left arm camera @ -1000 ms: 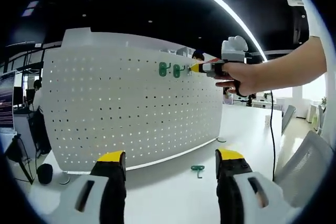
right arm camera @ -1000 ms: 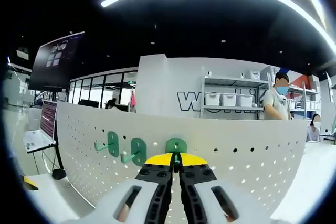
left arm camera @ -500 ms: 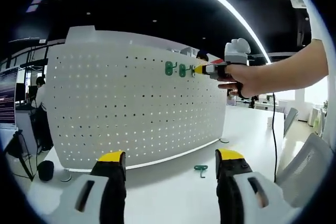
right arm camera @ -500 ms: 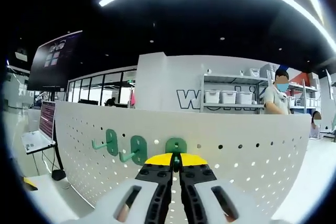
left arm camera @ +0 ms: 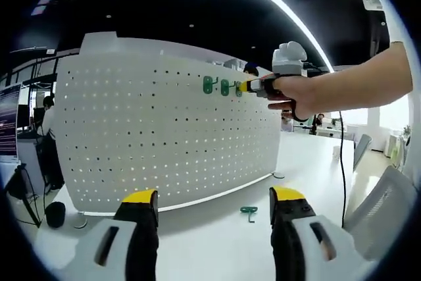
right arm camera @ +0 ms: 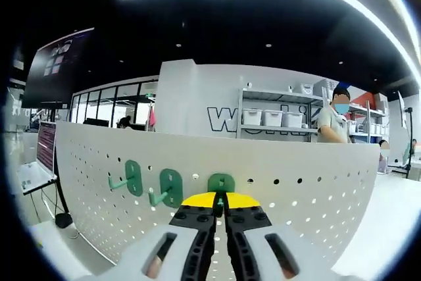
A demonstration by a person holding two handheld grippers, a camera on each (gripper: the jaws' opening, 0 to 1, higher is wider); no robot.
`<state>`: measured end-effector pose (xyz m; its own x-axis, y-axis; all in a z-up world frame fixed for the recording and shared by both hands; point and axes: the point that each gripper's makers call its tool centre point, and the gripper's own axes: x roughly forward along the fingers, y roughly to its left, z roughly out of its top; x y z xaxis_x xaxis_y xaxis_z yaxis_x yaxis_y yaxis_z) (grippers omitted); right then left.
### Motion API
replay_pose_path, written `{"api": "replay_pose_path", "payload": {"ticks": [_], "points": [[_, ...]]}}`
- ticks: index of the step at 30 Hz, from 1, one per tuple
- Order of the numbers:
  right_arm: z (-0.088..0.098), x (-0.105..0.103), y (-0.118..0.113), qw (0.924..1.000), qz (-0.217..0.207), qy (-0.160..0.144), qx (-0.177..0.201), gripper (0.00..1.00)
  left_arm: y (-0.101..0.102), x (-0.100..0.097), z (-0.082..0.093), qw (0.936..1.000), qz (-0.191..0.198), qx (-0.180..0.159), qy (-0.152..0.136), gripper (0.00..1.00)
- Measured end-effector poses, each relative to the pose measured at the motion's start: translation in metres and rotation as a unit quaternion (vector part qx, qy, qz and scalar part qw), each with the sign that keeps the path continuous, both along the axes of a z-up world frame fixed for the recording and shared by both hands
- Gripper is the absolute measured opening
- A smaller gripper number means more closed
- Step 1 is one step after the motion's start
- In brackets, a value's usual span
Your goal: Insert the hook assembly into the mounting plate slot until the hook locks in place.
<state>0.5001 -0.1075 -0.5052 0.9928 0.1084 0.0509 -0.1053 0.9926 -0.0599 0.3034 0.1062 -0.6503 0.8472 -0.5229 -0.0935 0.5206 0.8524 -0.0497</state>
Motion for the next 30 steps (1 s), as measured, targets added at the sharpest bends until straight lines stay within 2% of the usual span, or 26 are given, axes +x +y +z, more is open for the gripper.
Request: {"api": "replay_pose_path", "payload": {"ticks": [9,18,21,22,25,30], "points": [[-0.001,-0.002,0.001,0.9999,0.006,0.003,-0.008,0.03,0.000,0.001,0.000,1.0000,-0.001,-0.001,-0.001,0.71],[-0.006,-0.005,0.003,0.9997,0.023,0.008,0.004,0.13,0.000,0.001,0.000,1.0000,-0.001,-0.002,-0.003,0.71],[-0.011,-0.007,0.004,0.9992,0.035,0.019,-0.001,0.17,-0.001,0.000,0.000,1.0000,-0.003,-0.002,-0.002,0.71],[-0.014,-0.008,0.004,0.9987,0.042,0.027,0.013,0.19,-0.001,0.000,0.000,1.0000,-0.003,-0.001,-0.002,0.71],[-0.016,-0.009,0.004,0.9979,0.053,0.031,0.021,0.26,-0.001,0.000,0.001,1.0000,-0.003,-0.002,-0.003,0.71],[-0.017,-0.010,0.004,0.9962,0.065,0.034,0.046,0.26,-0.002,0.000,0.000,1.0000,-0.005,-0.001,-0.003,0.71]]}}
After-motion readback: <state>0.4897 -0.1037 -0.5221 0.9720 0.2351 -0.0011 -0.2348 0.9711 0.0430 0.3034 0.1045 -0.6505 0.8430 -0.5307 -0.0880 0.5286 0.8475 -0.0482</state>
